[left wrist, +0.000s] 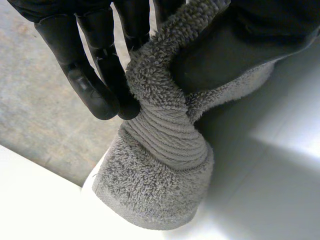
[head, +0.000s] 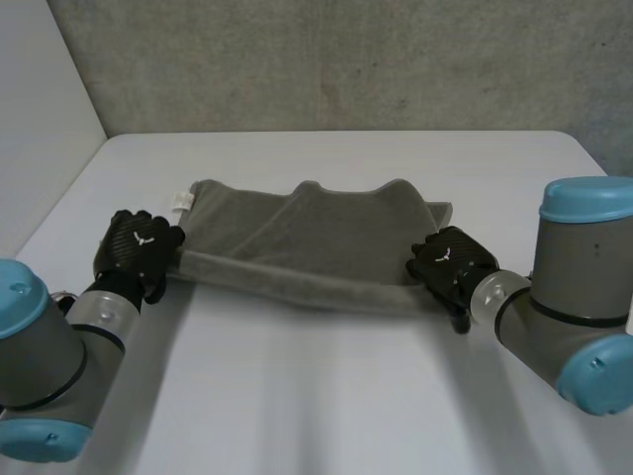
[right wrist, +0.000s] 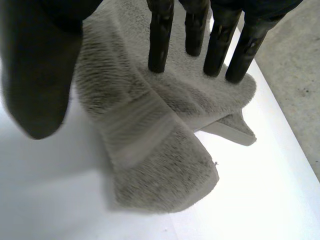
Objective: Fold the towel.
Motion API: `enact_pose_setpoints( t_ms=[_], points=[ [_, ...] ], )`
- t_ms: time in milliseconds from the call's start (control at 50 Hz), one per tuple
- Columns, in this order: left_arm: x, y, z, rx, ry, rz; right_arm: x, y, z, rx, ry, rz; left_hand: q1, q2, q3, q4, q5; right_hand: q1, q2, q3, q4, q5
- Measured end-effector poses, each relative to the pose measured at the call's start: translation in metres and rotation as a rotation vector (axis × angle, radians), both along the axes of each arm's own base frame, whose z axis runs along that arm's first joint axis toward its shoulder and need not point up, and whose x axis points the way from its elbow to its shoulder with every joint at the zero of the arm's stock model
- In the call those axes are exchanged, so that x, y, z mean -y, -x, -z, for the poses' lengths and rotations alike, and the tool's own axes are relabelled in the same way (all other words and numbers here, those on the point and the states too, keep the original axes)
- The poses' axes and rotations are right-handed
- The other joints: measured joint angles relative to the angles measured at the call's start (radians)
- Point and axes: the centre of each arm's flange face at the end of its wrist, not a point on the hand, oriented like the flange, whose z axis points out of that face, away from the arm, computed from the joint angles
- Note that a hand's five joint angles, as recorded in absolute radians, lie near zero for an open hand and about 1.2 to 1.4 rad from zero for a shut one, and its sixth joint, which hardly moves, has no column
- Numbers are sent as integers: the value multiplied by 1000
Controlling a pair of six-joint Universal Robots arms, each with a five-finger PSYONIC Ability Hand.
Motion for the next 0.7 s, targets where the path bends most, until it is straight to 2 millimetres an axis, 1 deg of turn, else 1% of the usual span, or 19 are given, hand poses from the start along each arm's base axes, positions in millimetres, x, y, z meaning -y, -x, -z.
enact_pose_setpoints(
  t_ms=[60, 120, 160, 280, 340, 400, 560, 600, 620, 640, 680, 700],
  points=[
    [-3, -2, -2, -2, 2, -3, -4, 3, -7, 21, 4, 9, 0, 0, 0, 0, 0, -27, -33, -39, -27, -10],
    [-5, -3, -1, -1, -3, -4, -2, 7, -12, 40, 10, 26, 0, 0, 0, 0, 0, -27, -33, -39, -27, -11],
    [-7, -4, 1, 1, -10, -5, 3, 10, -15, 47, 13, 42, 0, 0, 0, 0, 0, -27, -33, -39, -27, -11],
    [-10, -5, 8, 7, -33, -5, 26, 27, -20, 58, 31, 109, 0, 0, 0, 0, 0, -27, -33, -39, -27, -10],
    [-10, -5, 10, 8, -37, -6, 34, 31, -18, 57, 31, 127, 0, 0, 0, 0, 0, -27, -33, -39, -27, -11],
    [-11, -5, 11, 8, -39, -6, 41, 32, -11, 54, 21, 137, 0, 0, 0, 0, 0, -27, -33, -39, -27, -11],
    [-11, -5, 14, 10, -44, -6, 51, 28, 3, 66, -11, 150, 0, 0, 0, 0, 0, -17, -25, -30, -20, -1],
    [-11, -5, 14, 10, -45, -6, 54, 27, 8, 72, -29, 157, 0, 0, 0, 0, 0, 29, 14, 15, 14, 50],
    [-11, -5, 14, 10, -46, -7, 55, 26, 11, 76, -41, 161, 0, 0, -1, 0, -2, 126, 94, 100, 94, 139],
    [-11, -5, 14, 10, -46, -7, 56, 26, 13, 77, -48, 163, 0, 0, -2, 0, -3, 171, 150, 147, 140, 187],
    [-11, -6, 14, 11, -47, -7, 57, 25, 17, 80, -68, 168, -1, -16, -32, -15, -40, 333, 313, 316, 309, 354],
    [-11, -6, 14, 11, -47, -7, 57, 25, 19, 80, -79, 171, -6, -73, -97, -70, -102, 457, 439, 437, 432, 472]
  ],
)
